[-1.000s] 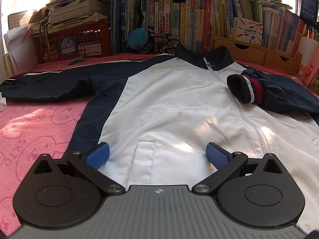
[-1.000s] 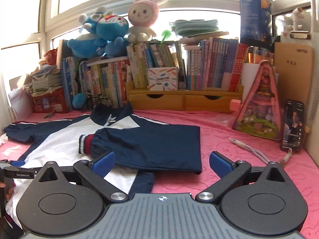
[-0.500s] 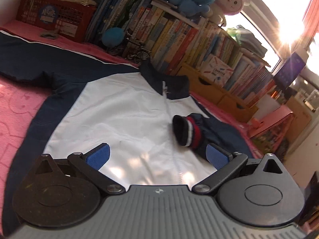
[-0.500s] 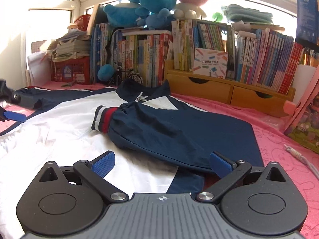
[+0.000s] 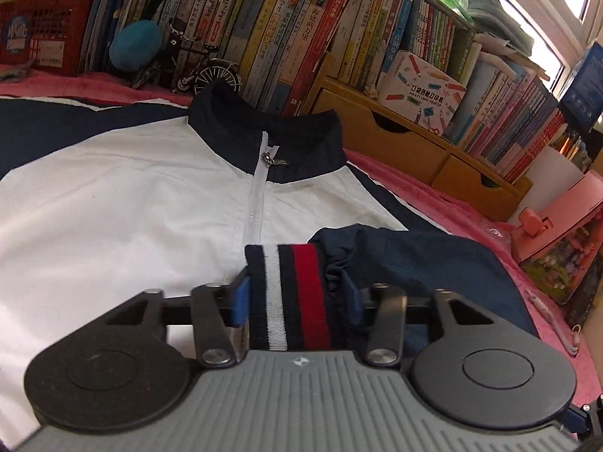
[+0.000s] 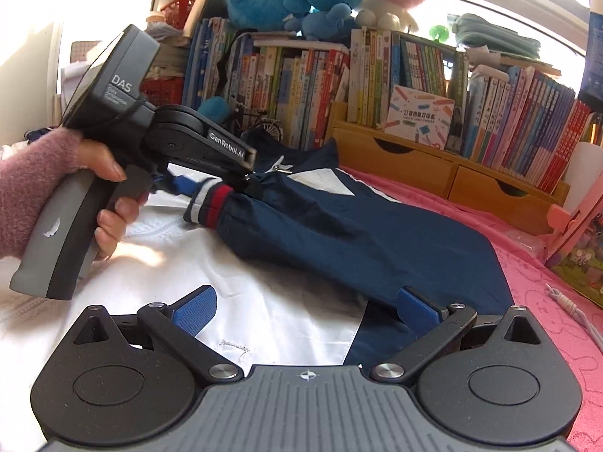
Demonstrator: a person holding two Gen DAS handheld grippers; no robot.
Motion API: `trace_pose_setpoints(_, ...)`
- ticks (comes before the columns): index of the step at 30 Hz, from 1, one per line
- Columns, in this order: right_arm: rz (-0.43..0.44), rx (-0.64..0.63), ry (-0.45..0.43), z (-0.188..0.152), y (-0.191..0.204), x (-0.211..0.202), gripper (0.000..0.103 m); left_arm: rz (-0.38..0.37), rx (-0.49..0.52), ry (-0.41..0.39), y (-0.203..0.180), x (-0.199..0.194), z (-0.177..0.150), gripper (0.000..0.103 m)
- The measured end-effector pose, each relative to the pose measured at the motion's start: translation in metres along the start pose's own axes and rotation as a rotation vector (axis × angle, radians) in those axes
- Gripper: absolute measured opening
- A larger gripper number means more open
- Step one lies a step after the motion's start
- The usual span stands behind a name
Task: Fold clothes
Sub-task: 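Grasp the striped cuff with the left gripper and lift the sleeve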
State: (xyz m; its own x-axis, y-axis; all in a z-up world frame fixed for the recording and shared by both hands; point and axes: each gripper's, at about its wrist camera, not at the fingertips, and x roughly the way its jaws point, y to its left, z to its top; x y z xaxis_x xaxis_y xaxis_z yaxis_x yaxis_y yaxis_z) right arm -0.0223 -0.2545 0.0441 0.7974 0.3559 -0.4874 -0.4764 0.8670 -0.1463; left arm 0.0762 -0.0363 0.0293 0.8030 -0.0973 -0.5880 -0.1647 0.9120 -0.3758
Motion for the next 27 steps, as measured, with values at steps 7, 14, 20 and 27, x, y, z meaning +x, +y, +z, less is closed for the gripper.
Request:
trace_pose_setpoints(7, -0.038, -0.043, -0.061, 0.004, -0.009, -0.006, 0.103, 0.044, 0.191, -0.172, 0.001, -0.026, 0.051, 0.029)
trace_pose_setpoints(14, -0.173, -0.167, -0.002, 0.027, -0.013, 0.034, 0.103, 0.184, 0.277, -0.232, 0.03, -0.029, 0.096, 0.032)
trace_pose_setpoints(20, -0.236, -0.253, 0.059, 0.035, -0.01, 0.08, 0.103, 0.288, 0.284, -0.103, 0.068, 0.004, 0.075, 0.04)
trace_pose_setpoints(27, -0.508, -0.283, 0.104, -0.003, -0.075, 0.09, 0.103, 0.304, 0.306, -0.026, 0.09, 0.022, 0.057, 0.078)
